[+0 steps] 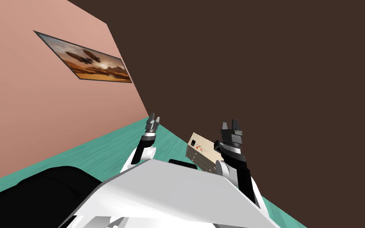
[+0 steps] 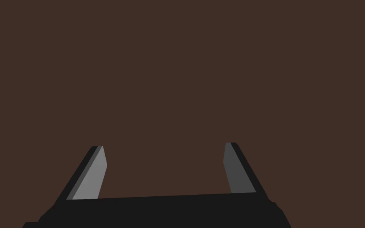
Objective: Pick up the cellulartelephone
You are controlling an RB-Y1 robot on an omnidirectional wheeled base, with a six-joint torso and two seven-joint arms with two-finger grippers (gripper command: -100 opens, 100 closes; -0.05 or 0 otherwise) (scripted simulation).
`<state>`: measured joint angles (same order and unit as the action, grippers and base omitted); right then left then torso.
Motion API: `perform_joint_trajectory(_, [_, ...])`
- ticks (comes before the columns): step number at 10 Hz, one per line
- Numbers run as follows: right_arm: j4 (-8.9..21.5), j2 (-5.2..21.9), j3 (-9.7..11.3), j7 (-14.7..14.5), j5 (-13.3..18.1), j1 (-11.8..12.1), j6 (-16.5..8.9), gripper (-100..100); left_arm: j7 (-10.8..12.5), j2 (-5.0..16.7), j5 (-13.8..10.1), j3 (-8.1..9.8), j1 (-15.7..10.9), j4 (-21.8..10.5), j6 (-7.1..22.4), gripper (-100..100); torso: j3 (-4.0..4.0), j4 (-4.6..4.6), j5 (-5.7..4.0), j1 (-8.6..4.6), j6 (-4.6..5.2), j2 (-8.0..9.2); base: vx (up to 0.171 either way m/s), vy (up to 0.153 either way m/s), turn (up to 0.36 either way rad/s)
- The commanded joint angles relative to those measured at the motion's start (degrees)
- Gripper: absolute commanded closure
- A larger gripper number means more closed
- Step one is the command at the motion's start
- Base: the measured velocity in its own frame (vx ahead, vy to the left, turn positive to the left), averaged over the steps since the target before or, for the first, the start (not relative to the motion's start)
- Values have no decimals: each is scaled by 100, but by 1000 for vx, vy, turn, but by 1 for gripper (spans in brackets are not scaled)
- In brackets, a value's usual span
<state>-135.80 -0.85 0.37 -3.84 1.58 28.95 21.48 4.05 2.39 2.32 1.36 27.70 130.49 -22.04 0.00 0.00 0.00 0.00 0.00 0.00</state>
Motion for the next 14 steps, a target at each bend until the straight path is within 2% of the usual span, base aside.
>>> perform_joint_trajectory(1, [49,223,-43,149,-96,43,-177,-100,0,0,0,0,0,0,0,0,0,0,0,0,0,0,39,73,35])
perform_joint_trajectory(3, [125,433,-112,360,-227,102,-426,-100,0,-1,0,-1,0,0,0,0,-12,-4,9,43,-1,-20,56,137,23])
perform_joint_trajectory(7, [372,804,-341,970,-600,264,-1122,-100,0,-1,0,-1,1,1,0,0,-18,-7,14,60,-1,-31,77,163,21])
perform_joint_trajectory(8, [372,804,-341,980,-600,264,-1168,-100,0,-1,0,-1,1,0,0,0,-19,-7,14,62,-2,-32,51,112,5])
perform_joint_trajectory(9, [456,884,-415,1165,-709,308,-1392,-100,0,-1,0,-1,1,1,0,0,-14,-6,12,45,0,-23,50,88,11])
perform_joint_trajectory(10, [456,884,-415,1165,-709,308,-1392,-100,0,-1,0,-1,1,0,0,0,-12,-5,9,36,0,-20,43,83,6])
perform_joint_trajectory(11, [551,957,-493,1357,-820,351,-1614,-100,0,-1,0,-1,0,0,0,0,-10,-4,8,32,0,-17,32,97,11])
perform_joint_trajectory(12, [551,957,-493,1357,-820,351,-1627,-100,0,-1,0,-1,0,0,0,0,-8,-4,8,35,0,-13,33,75,-2])
perform_joint_trajectory(14, [773,1079,-655,1709,-1052,430,-2020,-100,0,-1,0,-1,1,0,0,0,-12,-5,7,33,0,-20,70,119,10])
